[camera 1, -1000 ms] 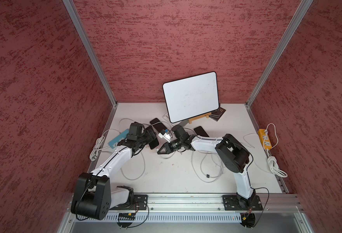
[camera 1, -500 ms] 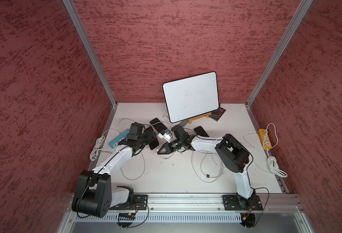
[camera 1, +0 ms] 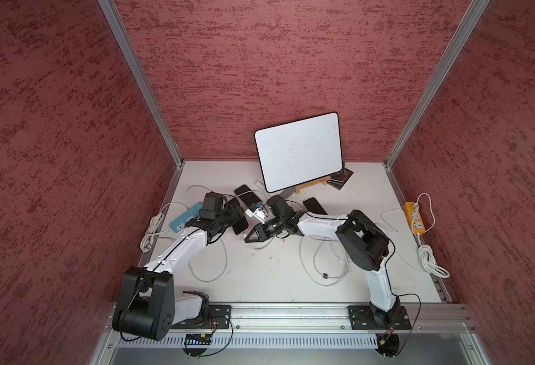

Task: Plug the charging cable into the phone
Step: Insert the charging cable into the phone.

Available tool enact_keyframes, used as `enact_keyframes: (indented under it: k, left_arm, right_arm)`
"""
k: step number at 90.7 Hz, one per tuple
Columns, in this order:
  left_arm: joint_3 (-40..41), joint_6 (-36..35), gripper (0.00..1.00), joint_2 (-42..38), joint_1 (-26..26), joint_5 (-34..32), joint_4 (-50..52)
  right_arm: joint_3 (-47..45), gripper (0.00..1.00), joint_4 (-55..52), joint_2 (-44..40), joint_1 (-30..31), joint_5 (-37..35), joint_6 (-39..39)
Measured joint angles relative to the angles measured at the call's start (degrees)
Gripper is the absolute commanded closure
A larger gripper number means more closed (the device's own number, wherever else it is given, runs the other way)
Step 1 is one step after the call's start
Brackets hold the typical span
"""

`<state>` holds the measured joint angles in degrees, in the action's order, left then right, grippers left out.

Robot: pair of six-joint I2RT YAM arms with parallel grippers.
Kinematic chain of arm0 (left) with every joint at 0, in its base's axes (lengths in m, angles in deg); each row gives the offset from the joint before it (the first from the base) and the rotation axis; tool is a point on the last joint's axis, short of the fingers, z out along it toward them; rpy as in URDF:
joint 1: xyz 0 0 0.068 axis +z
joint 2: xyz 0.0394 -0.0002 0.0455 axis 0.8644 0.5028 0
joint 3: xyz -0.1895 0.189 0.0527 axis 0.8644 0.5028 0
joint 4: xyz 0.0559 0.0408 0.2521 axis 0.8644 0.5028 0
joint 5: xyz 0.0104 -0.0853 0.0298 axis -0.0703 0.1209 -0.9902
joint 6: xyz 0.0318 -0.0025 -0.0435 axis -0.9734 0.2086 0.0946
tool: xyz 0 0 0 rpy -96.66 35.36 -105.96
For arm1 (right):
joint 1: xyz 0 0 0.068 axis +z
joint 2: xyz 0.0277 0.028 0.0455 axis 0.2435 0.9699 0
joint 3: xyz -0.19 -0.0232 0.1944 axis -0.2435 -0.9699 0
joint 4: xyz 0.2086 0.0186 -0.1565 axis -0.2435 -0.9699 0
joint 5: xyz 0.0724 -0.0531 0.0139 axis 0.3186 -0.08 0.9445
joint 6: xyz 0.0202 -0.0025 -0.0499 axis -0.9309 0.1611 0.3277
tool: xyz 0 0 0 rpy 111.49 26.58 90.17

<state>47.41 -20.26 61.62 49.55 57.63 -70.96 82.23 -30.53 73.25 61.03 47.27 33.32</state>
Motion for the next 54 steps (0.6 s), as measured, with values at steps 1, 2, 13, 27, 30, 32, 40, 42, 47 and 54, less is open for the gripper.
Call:
enact_keyframes:
  k: [1, 2, 13, 27, 30, 32, 40, 42, 47, 54]
  left_arm:
    - [0.0, -0.02, 1.0, 0.0, 0.0, 0.0, 0.0]
    - [0.0, -0.02, 1.0, 0.0, 0.0, 0.0, 0.0]
    - [0.0, -0.04, 1.0, 0.0, 0.0, -0.04, 0.0]
    - [0.0, -0.04, 1.0, 0.0, 0.0, 0.0, 0.0]
    - [0.0, -0.02, 1.0, 0.0, 0.0, 0.0, 0.0]
    - [0.0, -0.02, 1.0, 0.0, 0.0, 0.0, 0.0]
    - [0.0, -0.04, 1.0, 0.0, 0.0, 0.0, 0.0]
    - [0.0, -0.02, 1.0, 0.0, -0.02, 0.0, 0.0]
    - [0.0, -0.02, 1.0, 0.0, -0.04, -0.02, 0.0]
    - [0.02, -0.02, 1.0, 0.0, -0.04, -0.02, 0.0]
  right_arm:
    - [0.11, 1.0, -0.02, 0.11, 0.0, 0.0, 0.02]
    - [0.22, 1.0, -0.07, 0.2, 0.0, -0.02, 0.02]
    - [0.83, 1.0, -0.48, 1.09, 0.0, 0.0, 0.02]
    - [0.83, 1.0, -0.68, 1.77, 0.02, -0.02, 0.02]
    - [0.83, 1.0, -0.68, 1.77, 0.02, -0.02, 0.02]
    - [0.83, 1.0, -0.66, 1.77, 0.02, -0.02, 0.02]
    - [0.83, 1.0, -0.52, 1.77, 0.0, 0.0, -0.07]
    - [0.83, 1.0, -0.52, 1.77, 0.0, 0.0, -0.09]
    - [0.83, 1.0, -0.46, 1.77, 0.0, 0.04, -0.2]
    - [0.83, 1.0, -0.46, 1.77, 0.0, 0.22, -0.2]
